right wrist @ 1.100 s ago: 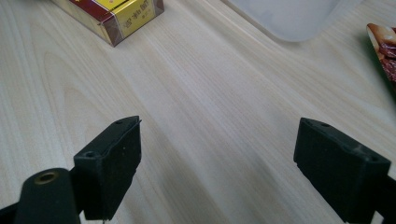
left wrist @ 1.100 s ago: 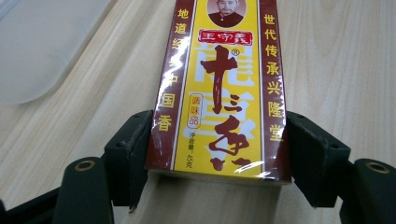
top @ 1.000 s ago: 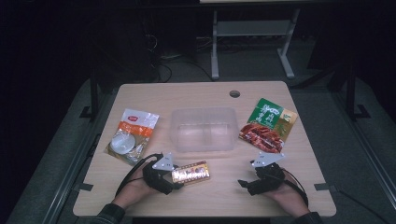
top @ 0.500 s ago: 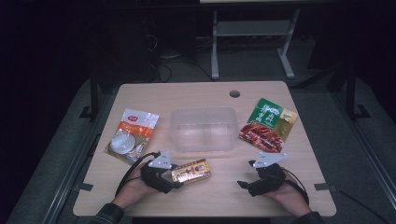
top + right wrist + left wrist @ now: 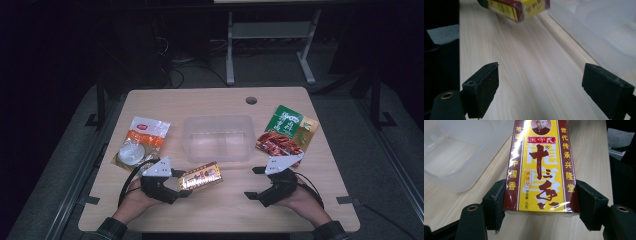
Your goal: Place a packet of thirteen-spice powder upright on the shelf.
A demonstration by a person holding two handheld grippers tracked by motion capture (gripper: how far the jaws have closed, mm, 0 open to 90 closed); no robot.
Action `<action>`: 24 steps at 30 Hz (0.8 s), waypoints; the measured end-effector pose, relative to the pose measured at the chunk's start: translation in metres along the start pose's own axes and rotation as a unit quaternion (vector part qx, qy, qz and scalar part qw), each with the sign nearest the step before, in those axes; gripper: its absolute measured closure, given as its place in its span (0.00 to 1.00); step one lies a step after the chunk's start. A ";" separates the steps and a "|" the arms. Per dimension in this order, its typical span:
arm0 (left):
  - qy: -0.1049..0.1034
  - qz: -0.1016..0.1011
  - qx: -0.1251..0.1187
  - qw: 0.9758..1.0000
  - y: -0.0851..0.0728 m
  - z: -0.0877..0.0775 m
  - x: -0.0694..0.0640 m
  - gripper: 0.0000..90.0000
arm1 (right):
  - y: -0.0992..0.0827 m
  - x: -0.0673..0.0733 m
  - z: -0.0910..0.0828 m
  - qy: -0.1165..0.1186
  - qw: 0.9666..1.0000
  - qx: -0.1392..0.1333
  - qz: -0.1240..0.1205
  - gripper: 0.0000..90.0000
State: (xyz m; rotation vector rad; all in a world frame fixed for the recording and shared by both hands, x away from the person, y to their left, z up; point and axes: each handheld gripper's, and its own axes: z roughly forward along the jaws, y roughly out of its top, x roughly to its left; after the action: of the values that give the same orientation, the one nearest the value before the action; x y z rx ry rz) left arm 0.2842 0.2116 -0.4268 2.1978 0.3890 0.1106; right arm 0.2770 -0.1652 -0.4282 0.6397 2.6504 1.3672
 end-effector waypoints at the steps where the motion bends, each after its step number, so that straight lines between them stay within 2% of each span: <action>1: 0.000 0.000 0.000 1.000 0.000 0.000 0.000 0.36 | 0.000 0.000 0.000 0.000 1.000 0.000 0.000 0.15; 4: -0.001 0.009 -0.007 1.000 0.003 -0.001 -0.003 0.36 | 0.010 -0.002 0.002 0.021 1.000 -0.017 -0.008 0.15; 8: -0.006 0.011 -0.016 1.000 0.006 -0.002 -0.006 0.36 | 0.025 -0.003 0.008 0.044 0.998 -0.031 -0.029 0.15; 10: -0.006 0.012 -0.021 1.000 0.007 -0.002 -0.007 0.36 | 0.033 -0.003 0.011 0.064 0.996 -0.045 -0.040 0.15; 13: -0.008 0.013 -0.023 1.000 0.008 -0.003 -0.008 0.36 | 0.039 -0.003 0.015 0.075 0.995 -0.052 -0.046 0.15; 14: -0.009 0.012 -0.026 1.000 0.008 -0.003 -0.009 0.36 | 0.044 -0.003 0.018 0.090 0.993 -0.060 -0.050 0.15; 15: -0.009 0.012 -0.026 1.000 0.008 -0.003 -0.009 0.36 | 0.044 -0.003 0.018 0.090 0.993 -0.060 -0.050 0.15; 16: -0.010 0.015 -0.028 0.999 0.009 -0.003 -0.009 0.36 | 0.047 -0.004 0.023 0.104 0.991 -0.067 -0.050 0.15; 19: -0.011 0.018 -0.030 0.999 0.010 -0.004 -0.010 0.36 | 0.051 -0.003 0.028 0.110 0.990 -0.064 -0.060 0.15; 20: -0.011 0.021 -0.032 0.999 0.010 -0.004 -0.011 0.36 | 0.054 -0.003 0.033 0.119 0.989 -0.067 -0.063 0.15; 23: -0.016 0.025 -0.036 0.999 0.011 -0.004 -0.012 0.36 | 0.056 -0.003 0.038 0.124 0.988 -0.067 -0.066 0.15; 24: -0.018 0.025 -0.037 0.999 0.012 -0.004 -0.013 0.36 | 0.058 -0.004 0.043 0.131 0.986 -0.067 -0.071 0.14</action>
State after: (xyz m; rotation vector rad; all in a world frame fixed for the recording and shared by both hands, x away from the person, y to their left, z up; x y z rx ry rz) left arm 0.2741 0.2043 -0.4142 2.1341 0.3051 0.1121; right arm 0.3103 -0.1048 -0.4079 0.2649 2.7012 1.6721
